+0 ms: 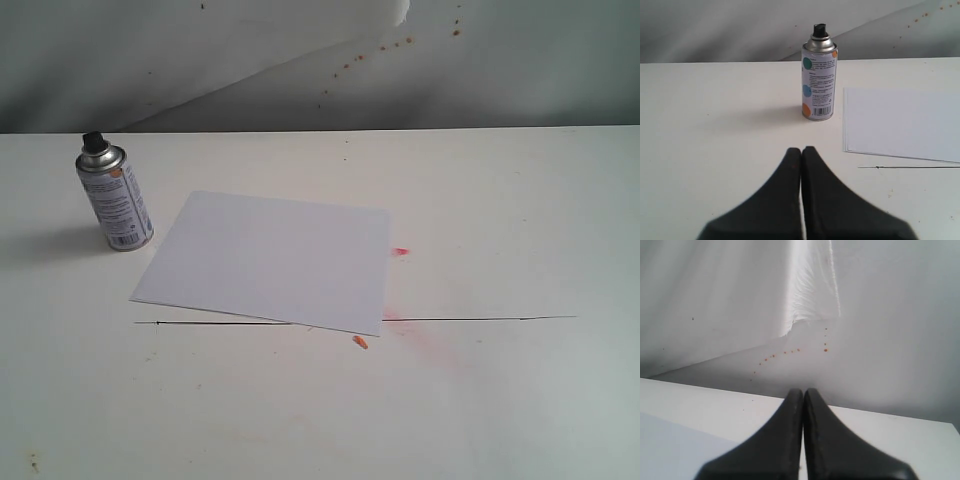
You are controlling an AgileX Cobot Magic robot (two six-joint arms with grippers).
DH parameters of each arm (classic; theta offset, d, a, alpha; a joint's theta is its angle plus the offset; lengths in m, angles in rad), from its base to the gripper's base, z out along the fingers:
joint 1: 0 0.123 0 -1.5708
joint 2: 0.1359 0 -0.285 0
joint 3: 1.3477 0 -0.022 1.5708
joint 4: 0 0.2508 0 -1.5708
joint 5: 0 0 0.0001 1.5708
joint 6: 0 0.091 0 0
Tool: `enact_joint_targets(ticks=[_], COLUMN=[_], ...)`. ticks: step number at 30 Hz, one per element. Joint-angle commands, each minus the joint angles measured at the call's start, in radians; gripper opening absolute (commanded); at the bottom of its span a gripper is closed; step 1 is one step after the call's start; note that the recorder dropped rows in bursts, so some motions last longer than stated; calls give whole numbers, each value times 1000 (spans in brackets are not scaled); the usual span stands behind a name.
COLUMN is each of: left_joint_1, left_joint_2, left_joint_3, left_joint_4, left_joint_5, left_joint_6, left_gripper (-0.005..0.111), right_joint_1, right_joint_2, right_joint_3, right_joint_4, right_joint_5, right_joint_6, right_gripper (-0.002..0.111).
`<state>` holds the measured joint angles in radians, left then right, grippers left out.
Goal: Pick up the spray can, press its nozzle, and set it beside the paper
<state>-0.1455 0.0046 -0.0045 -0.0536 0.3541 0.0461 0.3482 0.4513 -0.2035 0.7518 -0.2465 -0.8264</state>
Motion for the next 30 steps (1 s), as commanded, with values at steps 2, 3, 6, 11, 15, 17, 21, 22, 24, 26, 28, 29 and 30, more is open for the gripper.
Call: enact_joint_targets(ticks=[2,3,6,11,15,17,21,22,24,26,28,29,30], left_joint_1=[-6,-6,-6,-6,-6,-6,-6,-6,-6,-6,-6,-6,-6], left_joint_2=[-5,-5,-5,-5,-5,-5,-5,-5,-5,-5,-5,-5,-5], left_joint_3=[5,5,5,5,5,5,5,5,5,5,5,5,5], left_joint_4=[-7,-7,-7,-7,-7,-7,-7,-7,-7,-7,-7,-7,-7], left_joint_5=[-18,-18,-18,-18,-18,-18,-18,-18,-18,-18,-18,-18,-18], left_joint_6=[9,9,9,9,9,9,9,9,9,11,11,11,11], left_gripper=[0,0,0,0,0,0,0,0,0,0,0,0,0], right_joint_1=[2,2,2,2,2,2,2,2,2,-19,-79,-120,-155], right_joint_2=[-4,-4,-4,-4,-4,-4,-4,-4,-6,-28,-65,-88,-107], right_joint_3=[3,3,3,3,3,3,3,3,3,3,3,3,3], right_joint_4=[1,1,1,1,1,1,1,1,1,1,1,1,1], right_joint_5=[0,0,0,0,0,0,0,0,0,7,26,34,47], right_joint_6=[-4,-4,-4,-4,-4,-4,-4,-4,-4,-4,-4,-4,-4], right_gripper=[0,0,0,0,0,0,0,0,0,0,0,0,0])
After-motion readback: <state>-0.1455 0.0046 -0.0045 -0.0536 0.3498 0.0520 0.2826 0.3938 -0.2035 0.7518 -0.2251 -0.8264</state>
